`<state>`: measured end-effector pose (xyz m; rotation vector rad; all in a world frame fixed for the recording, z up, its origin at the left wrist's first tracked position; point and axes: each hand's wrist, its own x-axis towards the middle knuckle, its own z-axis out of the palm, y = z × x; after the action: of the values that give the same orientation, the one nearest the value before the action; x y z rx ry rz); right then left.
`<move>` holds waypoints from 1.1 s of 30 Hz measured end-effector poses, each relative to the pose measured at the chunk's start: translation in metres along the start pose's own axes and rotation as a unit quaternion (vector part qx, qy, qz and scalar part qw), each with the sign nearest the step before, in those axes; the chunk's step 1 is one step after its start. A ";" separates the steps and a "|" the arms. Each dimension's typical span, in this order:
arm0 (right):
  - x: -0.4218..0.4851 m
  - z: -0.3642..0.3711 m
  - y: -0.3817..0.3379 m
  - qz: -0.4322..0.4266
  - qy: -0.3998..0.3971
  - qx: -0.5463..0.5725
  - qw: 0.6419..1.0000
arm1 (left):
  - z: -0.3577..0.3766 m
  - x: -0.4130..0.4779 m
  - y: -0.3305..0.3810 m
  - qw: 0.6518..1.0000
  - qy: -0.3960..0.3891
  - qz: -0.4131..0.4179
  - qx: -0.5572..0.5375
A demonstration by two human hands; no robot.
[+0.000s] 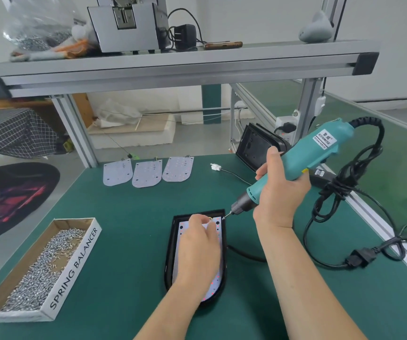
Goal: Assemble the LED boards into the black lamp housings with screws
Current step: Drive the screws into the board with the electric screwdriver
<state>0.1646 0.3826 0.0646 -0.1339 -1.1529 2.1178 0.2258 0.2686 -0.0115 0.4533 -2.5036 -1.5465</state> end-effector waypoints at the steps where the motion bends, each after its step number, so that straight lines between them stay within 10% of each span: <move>1: 0.000 0.000 0.001 -0.003 -0.005 -0.003 1.000 | -0.001 -0.002 -0.003 0.991 0.018 0.034 0.125; 6: 0.000 0.002 0.013 -0.012 -0.051 -0.044 0.998 | -0.004 -0.003 -0.006 0.925 -0.022 0.099 0.367; 15: -0.007 -0.006 0.038 -0.031 -0.122 -0.148 0.981 | -0.005 0.003 -0.006 0.863 -0.057 0.160 0.475; 33: -0.010 -0.006 0.046 -0.031 -0.122 -0.142 0.982 | -0.001 0.007 -0.012 0.865 -0.058 0.162 0.472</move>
<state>0.1499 0.3642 0.0239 0.0332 -1.5823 1.9426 0.2215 0.2603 -0.0221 0.0117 -3.0689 -0.1460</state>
